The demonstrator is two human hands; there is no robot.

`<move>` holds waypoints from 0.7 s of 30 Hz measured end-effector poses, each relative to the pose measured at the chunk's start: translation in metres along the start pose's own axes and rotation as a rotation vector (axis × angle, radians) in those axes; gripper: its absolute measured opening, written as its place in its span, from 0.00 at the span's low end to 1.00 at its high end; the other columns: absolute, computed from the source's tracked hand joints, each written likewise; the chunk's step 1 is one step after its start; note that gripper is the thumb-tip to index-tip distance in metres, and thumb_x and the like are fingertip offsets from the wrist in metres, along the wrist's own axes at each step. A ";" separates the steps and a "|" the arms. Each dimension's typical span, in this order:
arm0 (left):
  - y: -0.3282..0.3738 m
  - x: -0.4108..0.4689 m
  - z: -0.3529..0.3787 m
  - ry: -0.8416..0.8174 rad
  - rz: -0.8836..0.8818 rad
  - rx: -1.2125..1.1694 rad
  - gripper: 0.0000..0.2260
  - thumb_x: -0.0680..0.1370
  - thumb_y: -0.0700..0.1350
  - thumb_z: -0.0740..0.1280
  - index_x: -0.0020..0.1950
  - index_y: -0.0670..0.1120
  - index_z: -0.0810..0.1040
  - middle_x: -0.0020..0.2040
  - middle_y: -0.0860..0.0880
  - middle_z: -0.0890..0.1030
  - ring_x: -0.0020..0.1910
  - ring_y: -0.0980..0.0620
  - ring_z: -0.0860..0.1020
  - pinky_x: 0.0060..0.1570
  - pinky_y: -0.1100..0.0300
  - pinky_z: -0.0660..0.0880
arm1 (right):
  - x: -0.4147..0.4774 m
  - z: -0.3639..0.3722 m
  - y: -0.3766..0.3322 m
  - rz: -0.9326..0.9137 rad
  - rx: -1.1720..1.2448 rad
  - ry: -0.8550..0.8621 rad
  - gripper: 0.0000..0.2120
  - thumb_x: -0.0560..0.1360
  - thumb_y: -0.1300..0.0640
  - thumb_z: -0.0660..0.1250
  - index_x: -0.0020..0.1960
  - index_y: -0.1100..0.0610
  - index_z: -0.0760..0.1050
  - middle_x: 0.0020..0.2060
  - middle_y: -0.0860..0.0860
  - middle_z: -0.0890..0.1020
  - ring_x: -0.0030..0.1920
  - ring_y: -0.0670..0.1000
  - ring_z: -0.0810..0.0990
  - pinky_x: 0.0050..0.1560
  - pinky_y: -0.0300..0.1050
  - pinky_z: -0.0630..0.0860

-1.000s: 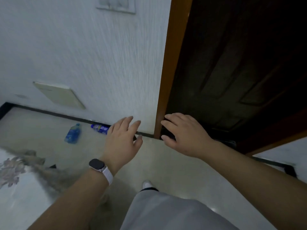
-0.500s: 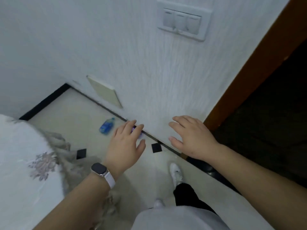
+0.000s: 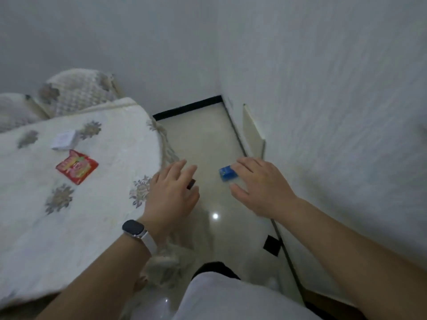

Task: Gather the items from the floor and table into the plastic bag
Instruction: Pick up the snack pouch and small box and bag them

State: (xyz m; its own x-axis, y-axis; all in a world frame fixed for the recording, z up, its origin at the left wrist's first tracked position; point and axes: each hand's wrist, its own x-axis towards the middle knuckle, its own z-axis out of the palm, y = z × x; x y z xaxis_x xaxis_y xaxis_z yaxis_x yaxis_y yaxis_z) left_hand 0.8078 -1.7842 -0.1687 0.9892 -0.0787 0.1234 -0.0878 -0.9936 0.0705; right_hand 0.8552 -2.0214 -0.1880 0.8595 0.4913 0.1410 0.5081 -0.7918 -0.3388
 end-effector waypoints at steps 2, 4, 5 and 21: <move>-0.021 0.002 -0.004 0.037 -0.085 0.002 0.22 0.75 0.55 0.62 0.67 0.50 0.75 0.68 0.45 0.75 0.67 0.41 0.71 0.64 0.44 0.68 | 0.031 0.004 0.000 -0.079 0.015 -0.015 0.24 0.75 0.43 0.58 0.63 0.57 0.75 0.61 0.55 0.78 0.60 0.58 0.76 0.59 0.54 0.74; -0.043 0.004 0.001 0.043 -0.165 0.005 0.21 0.75 0.53 0.64 0.67 0.50 0.74 0.68 0.45 0.75 0.67 0.42 0.71 0.64 0.44 0.69 | 0.064 0.012 0.000 -0.135 0.017 -0.049 0.24 0.75 0.43 0.58 0.63 0.57 0.75 0.62 0.56 0.78 0.60 0.59 0.76 0.59 0.57 0.74; -0.054 0.006 0.004 0.040 -0.199 0.007 0.21 0.75 0.53 0.65 0.68 0.50 0.74 0.68 0.45 0.75 0.67 0.42 0.71 0.64 0.44 0.69 | 0.080 0.016 -0.001 -0.155 0.007 -0.061 0.25 0.75 0.42 0.58 0.63 0.58 0.75 0.62 0.56 0.78 0.60 0.59 0.76 0.59 0.58 0.73; -0.273 0.113 0.059 0.066 -0.455 -0.071 0.23 0.75 0.53 0.65 0.67 0.47 0.76 0.67 0.42 0.77 0.66 0.39 0.74 0.63 0.42 0.71 | 0.356 0.088 -0.096 -0.388 -0.134 -0.190 0.27 0.75 0.41 0.56 0.63 0.57 0.77 0.62 0.56 0.79 0.60 0.59 0.77 0.59 0.56 0.74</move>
State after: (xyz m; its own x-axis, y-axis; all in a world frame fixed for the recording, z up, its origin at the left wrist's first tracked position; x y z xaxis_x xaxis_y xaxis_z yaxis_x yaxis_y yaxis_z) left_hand 0.9501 -1.5262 -0.2321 0.9197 0.3716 0.1264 0.3435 -0.9178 0.1990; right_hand 1.1080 -1.7387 -0.1870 0.5848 0.8093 0.0560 0.8044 -0.5696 -0.1689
